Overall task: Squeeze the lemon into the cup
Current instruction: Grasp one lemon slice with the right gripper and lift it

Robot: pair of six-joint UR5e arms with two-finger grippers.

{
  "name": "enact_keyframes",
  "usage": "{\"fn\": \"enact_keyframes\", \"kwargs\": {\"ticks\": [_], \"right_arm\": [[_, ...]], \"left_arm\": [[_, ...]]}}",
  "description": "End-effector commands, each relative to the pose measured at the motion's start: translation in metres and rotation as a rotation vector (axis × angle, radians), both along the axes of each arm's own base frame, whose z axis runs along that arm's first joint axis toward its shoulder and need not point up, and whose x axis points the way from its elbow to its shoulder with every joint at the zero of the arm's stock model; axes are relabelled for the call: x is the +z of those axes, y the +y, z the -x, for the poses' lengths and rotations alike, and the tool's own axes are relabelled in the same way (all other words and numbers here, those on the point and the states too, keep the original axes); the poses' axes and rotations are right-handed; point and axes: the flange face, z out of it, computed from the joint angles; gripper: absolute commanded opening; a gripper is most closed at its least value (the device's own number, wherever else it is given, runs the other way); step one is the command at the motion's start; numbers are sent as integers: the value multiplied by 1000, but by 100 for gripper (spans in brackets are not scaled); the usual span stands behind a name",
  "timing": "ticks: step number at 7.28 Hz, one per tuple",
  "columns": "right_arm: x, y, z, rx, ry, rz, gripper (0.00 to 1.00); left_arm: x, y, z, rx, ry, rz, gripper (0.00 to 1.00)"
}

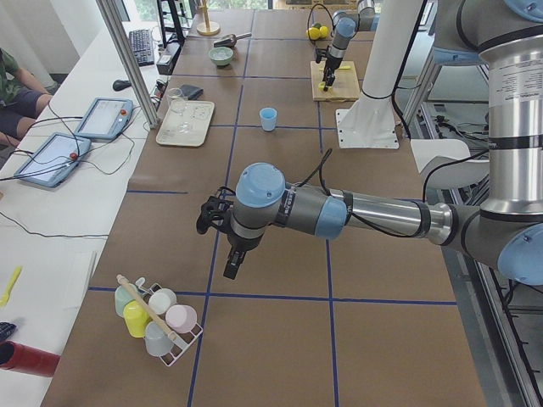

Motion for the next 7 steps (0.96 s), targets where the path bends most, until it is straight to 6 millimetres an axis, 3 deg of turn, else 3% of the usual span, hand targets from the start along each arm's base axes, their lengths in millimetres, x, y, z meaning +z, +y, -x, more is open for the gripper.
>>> {"fn": "enact_keyframes", "kwargs": {"ticks": [1, 4, 6, 7], "right_arm": [[-14, -1, -7, 4, -24, 2, 6], [-37, -7, -21, 13, -65, 5, 8], [-68, -12, -44, 13, -51, 22, 8], [-70, -14, -46, 17, -51, 25, 9]], "left_arm": [[0, 0, 0, 0, 0, 1, 100], [2, 1, 0, 0, 0, 5, 100], [2, 1, 0, 0, 0, 5, 100], [3, 1, 0, 0, 1, 7, 100]]}}
